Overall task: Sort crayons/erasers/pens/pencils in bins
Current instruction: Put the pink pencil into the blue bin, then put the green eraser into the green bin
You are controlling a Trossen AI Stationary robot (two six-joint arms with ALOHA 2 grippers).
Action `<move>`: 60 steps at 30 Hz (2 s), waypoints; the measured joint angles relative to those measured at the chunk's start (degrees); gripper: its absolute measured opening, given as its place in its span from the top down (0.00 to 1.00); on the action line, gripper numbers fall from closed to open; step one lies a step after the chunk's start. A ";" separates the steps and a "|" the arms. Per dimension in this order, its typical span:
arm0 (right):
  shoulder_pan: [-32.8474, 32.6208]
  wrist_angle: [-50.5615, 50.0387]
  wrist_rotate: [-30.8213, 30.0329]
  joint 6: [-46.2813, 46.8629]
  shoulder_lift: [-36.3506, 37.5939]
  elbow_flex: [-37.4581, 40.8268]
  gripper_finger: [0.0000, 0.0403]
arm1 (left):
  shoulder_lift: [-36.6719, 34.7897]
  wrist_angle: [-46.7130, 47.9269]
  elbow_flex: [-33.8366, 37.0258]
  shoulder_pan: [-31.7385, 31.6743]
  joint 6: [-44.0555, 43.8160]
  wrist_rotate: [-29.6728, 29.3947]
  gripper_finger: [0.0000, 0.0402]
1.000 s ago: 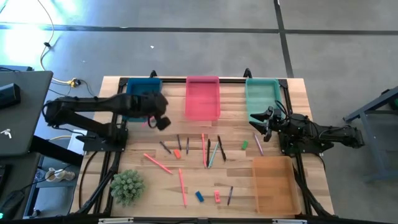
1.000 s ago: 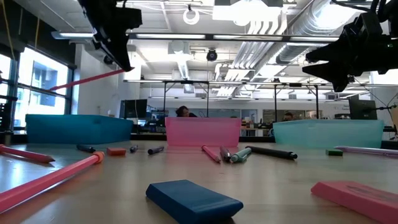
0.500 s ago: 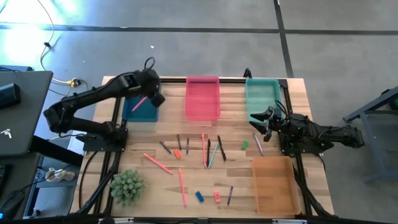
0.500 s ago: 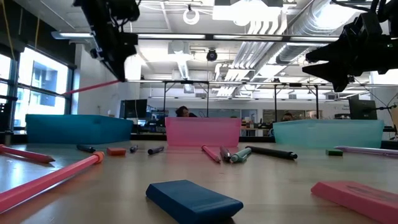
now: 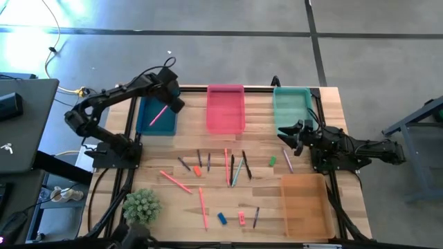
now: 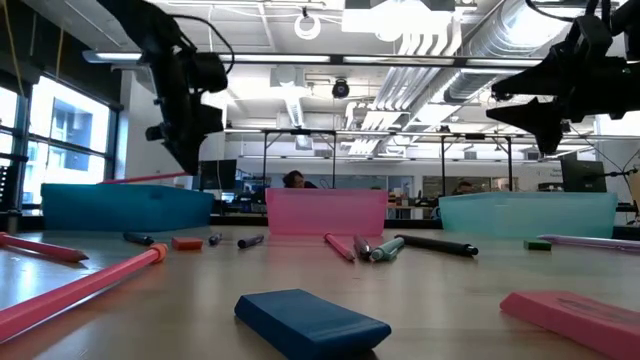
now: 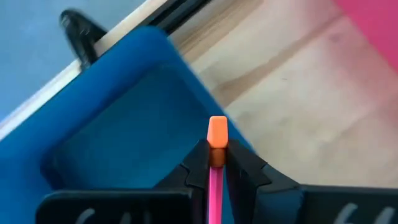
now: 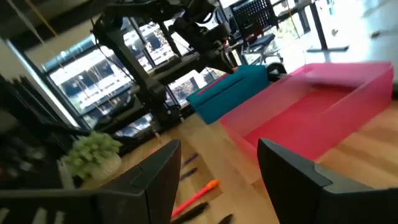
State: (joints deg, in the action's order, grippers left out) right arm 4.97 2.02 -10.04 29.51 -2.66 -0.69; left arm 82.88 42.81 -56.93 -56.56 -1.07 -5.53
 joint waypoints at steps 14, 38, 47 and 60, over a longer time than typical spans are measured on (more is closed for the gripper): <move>0.01 0.84 -5.23 16.11 0.00 0.02 0.49 | 6.14 -0.72 0.00 -4.89 -4.79 -1.59 0.93; -0.01 1.78 -10.60 10.80 -0.65 -2.66 0.49 | 7.92 5.03 -5.74 -5.31 -3.23 -0.53 0.65; 0.01 -23.38 -10.51 1.95 -9.64 -19.64 0.49 | 4.26 6.90 -13.91 -4.32 -4.46 10.83 0.67; 0.01 -44.63 -3.72 -10.19 -25.33 -34.65 0.49 | -4.82 5.93 -14.16 8.64 -10.82 16.42 0.67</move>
State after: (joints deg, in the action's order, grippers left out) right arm 4.97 -42.61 -13.76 19.32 -27.99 -35.34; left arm 78.06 48.74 -71.08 -47.92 -11.88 10.89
